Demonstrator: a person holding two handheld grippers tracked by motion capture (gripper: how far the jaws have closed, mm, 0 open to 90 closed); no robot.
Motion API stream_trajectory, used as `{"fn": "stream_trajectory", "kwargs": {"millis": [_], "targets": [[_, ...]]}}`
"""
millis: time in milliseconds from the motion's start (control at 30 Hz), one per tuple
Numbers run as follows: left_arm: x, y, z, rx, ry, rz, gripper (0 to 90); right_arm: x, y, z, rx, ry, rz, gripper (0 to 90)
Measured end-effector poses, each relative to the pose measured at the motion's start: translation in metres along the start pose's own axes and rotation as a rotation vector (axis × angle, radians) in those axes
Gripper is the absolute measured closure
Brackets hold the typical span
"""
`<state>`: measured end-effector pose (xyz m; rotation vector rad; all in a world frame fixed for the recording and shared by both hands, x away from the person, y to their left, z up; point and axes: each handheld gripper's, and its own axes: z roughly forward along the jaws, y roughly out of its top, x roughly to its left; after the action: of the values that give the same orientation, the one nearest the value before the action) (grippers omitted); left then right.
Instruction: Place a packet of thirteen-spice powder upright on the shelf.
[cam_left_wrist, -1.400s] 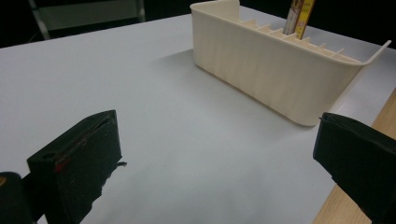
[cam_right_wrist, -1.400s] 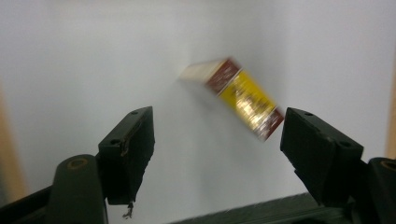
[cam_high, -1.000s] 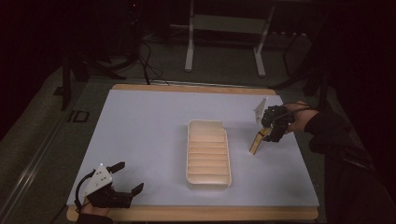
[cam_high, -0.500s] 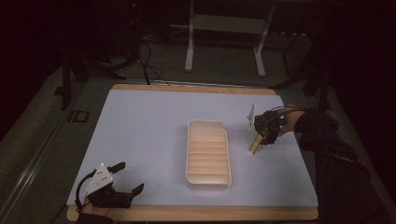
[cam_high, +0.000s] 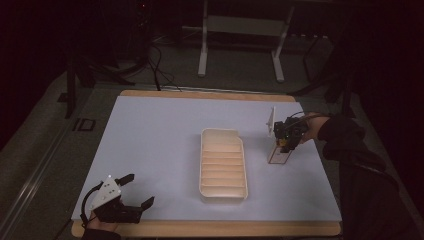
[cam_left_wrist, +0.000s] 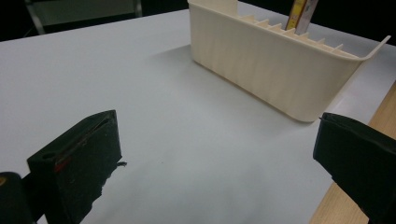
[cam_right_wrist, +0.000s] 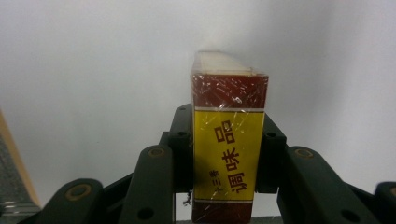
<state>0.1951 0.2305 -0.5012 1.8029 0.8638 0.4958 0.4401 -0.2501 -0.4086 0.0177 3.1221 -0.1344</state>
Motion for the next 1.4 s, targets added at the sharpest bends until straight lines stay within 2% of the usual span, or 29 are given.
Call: {"fn": "stream_trajectory", "kwargs": {"millis": [300,467,567,700,833,1133,1200,1267,1400], "targets": [[0.000,0.000,0.000,0.000,0.002,0.002,1.1,0.004,0.001,-0.015,-0.003,0.032,0.076,67.3],[0.000,0.000,0.000,0.000,0.003,0.004,1.1,0.013,0.003,-0.030,-0.052,0.031,0.057,67.4],[-0.001,0.000,0.000,0.001,0.004,0.005,1.1,0.020,0.006,-0.040,-0.062,0.028,0.055,67.4],[-0.001,0.001,0.000,0.000,0.004,0.009,1.1,0.025,0.010,-0.049,-0.068,0.020,0.064,67.4],[-0.001,0.001,-0.001,-0.005,0.003,0.006,1.1,0.028,0.012,-0.056,-0.096,0.025,0.074,67.4],[-0.001,0.001,0.000,-0.003,0.002,0.007,1.1,0.035,0.022,-0.069,-0.114,0.035,0.098,67.5],[-0.001,0.001,0.000,-0.007,0.002,0.005,1.1,0.038,0.024,-0.072,-0.120,0.026,0.090,67.5],[-0.001,0.001,0.000,-0.006,0.002,0.006,1.1,0.041,0.027,-0.075,-0.145,0.019,0.083,67.5],[-0.001,0.001,0.000,-0.004,0.000,0.008,1.1,0.044,0.031,-0.082,-0.195,0.022,0.102,67.6]]}}
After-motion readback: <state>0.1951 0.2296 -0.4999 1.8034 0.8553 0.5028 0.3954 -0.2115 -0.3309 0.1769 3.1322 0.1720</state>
